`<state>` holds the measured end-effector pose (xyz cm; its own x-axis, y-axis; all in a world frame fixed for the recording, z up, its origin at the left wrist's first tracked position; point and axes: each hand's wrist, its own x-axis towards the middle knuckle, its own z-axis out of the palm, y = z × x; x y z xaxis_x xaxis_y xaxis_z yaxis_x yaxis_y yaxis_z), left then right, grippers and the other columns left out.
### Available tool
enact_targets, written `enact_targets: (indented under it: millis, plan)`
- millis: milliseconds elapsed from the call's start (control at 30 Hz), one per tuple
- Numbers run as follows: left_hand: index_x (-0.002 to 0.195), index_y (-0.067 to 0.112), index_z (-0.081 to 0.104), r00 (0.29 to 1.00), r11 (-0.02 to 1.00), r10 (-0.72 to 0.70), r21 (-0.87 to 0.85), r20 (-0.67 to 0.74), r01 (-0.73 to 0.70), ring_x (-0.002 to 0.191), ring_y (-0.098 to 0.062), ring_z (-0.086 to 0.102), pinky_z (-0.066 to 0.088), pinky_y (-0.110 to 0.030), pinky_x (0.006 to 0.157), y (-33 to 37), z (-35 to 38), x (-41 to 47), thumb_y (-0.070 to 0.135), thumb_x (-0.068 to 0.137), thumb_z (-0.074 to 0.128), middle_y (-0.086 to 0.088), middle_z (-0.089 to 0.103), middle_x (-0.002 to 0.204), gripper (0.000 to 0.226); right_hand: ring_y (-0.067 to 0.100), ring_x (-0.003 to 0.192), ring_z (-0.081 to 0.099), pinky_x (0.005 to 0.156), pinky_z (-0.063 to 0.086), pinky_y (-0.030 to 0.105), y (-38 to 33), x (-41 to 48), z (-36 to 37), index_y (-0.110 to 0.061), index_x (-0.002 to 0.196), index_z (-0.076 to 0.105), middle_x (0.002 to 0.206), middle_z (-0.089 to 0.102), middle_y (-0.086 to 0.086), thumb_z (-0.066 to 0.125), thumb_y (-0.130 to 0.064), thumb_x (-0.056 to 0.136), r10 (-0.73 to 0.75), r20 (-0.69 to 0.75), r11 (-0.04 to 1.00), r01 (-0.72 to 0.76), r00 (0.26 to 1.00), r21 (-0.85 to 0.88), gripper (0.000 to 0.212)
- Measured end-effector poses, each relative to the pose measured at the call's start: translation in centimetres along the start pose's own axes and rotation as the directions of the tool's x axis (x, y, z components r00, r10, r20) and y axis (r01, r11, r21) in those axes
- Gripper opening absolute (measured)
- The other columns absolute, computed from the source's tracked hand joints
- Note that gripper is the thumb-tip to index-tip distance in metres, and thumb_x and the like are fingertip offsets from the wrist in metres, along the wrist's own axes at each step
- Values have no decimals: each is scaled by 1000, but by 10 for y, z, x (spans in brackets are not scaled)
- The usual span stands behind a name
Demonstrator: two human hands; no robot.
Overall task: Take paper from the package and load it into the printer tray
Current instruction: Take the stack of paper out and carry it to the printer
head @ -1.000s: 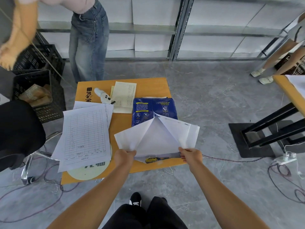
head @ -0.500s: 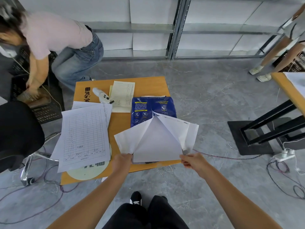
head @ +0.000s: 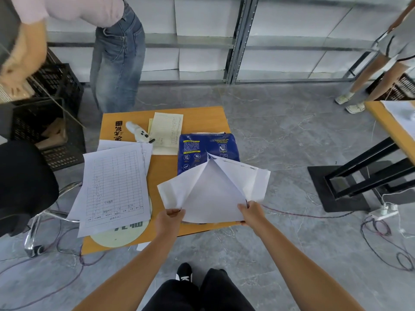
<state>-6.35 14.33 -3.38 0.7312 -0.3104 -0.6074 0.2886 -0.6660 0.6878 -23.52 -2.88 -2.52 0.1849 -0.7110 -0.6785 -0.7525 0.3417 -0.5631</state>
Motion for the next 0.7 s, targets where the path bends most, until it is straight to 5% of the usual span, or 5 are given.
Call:
enact_targets:
  millis: [133, 333, 467, 533, 700]
  plan:
    - [101, 12, 70, 995, 999, 2, -38, 101, 2, 79, -18, 59, 50, -28, 73, -4, -12, -3, 22, 85, 71, -3, 66, 86, 19, 23, 69, 69, 46, 54, 21, 4, -7, -14, -4, 116, 53, 111, 64, 13, 52, -15, 98, 16, 193, 995, -34, 981, 89, 21]
    - [72, 9, 67, 938, 1000, 12, 12, 346, -18, 56, -16, 46, 40, -29, 64, -25, -30, -18, 10, 89, 60, 2, 53, 51, 19, 22, 96, 70, 83, 56, 31, 15, -4, -44, -14, 121, 61, 112, 73, 4, 74, -27, 83, 134, 542, 982, -37, 830, -185, 43]
    - [93, -1, 68, 927, 992, -42, -91, 373, 82, 77, -24, 68, 59, -38, 77, -23, -21, -2, 43, 83, 64, -16, 71, 78, 45, 27, 106, 69, 88, 56, 37, 3, 3, -25, -11, 118, 63, 114, 73, 9, 70, -37, 85, 37, 372, 985, -97, 928, 144, 43]
    - [93, 3, 65, 937, 993, -58, -81, 344, 91, 71, -25, 64, 56, -34, 67, -20, -11, 6, 58, 81, 61, -16, 66, 75, 56, 26, 98, 68, 81, 54, 35, -1, 8, -11, -8, 113, 63, 105, 71, 7, 66, -42, 86, 34, 192, 993, -54, 981, 103, 44]
    - [85, 4, 59, 951, 999, 23, -44, 308, -9, 68, -22, 51, 39, -33, 60, -10, 3, 2, 42, 94, 51, -11, 52, 75, 40, 28, 93, 64, 83, 51, 38, 4, 7, -1, -3, 106, 62, 101, 65, 9, 66, -33, 88, 28, 84, 985, -42, 996, 165, 35]
